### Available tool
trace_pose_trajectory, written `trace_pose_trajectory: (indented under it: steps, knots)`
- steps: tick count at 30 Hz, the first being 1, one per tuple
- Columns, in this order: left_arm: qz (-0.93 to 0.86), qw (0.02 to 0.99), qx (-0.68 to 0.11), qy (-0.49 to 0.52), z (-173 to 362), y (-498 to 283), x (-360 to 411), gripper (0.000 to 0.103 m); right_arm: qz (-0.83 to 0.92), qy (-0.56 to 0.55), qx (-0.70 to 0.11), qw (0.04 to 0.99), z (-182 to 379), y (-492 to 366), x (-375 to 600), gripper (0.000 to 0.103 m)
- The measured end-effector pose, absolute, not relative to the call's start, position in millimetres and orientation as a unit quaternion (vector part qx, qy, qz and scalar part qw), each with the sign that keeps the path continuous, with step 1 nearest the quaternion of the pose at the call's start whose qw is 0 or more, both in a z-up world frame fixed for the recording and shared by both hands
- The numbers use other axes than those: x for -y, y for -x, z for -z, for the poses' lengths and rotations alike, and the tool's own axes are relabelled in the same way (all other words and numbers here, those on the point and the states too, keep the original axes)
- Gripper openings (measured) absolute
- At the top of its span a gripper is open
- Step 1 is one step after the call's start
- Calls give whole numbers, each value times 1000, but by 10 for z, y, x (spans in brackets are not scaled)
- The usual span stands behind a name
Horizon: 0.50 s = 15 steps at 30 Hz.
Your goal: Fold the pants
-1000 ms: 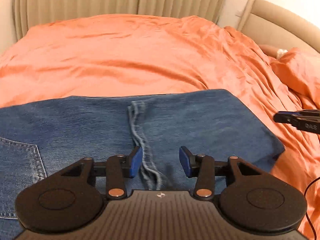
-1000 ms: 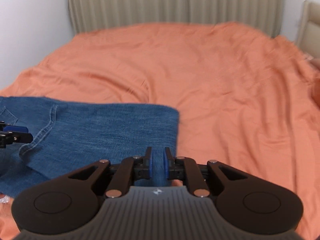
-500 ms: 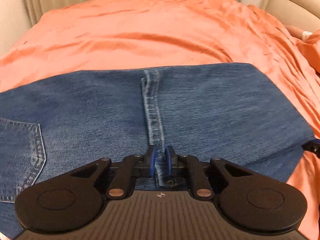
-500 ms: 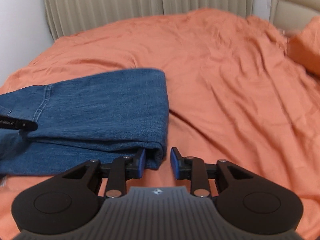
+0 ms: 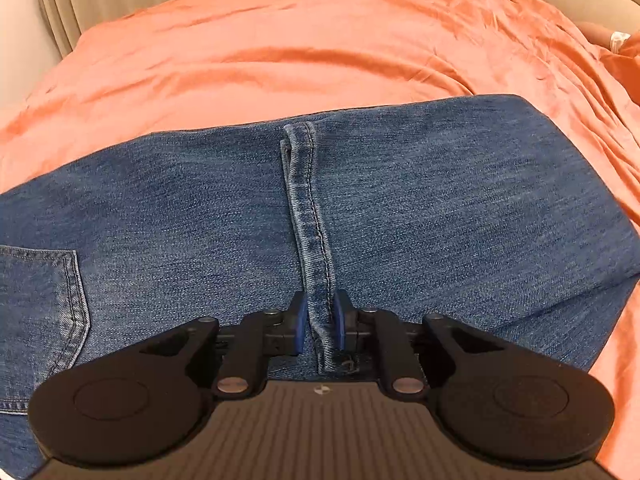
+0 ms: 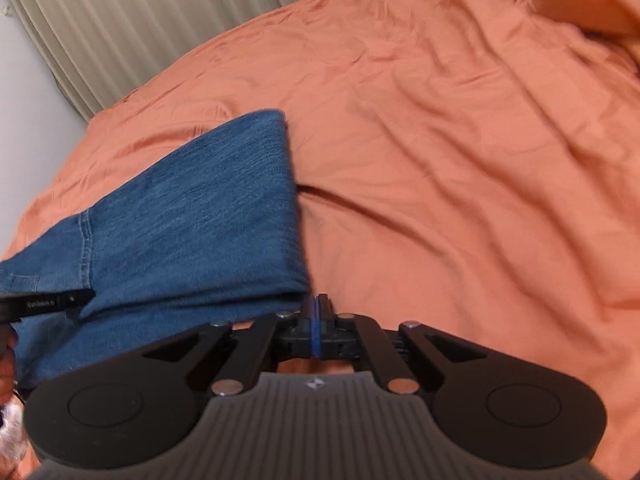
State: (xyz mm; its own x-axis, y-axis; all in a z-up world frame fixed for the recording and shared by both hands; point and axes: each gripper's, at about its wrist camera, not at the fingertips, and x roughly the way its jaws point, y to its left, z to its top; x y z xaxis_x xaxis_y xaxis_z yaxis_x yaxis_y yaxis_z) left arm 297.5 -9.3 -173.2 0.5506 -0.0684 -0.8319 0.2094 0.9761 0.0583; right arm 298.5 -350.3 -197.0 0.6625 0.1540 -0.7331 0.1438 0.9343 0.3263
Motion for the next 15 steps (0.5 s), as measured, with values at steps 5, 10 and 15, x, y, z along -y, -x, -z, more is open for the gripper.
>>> trace_pose_trajectory:
  steps: [5, 10, 15]
  knots:
    - [78, 879, -462, -85, 1735, -2980, 152, 18, -16, -128, -331, 935, 1724, -2845, 3372, 0]
    - [83, 877, -467, -75, 1749, -3006, 127, 19, -36, -12, -307, 951, 1757, -3008, 2997, 0]
    - [84, 877, -467, -73, 1748, -3009, 93, 21, -31, -15, -381, 924, 2088, -3210, 3038, 0]
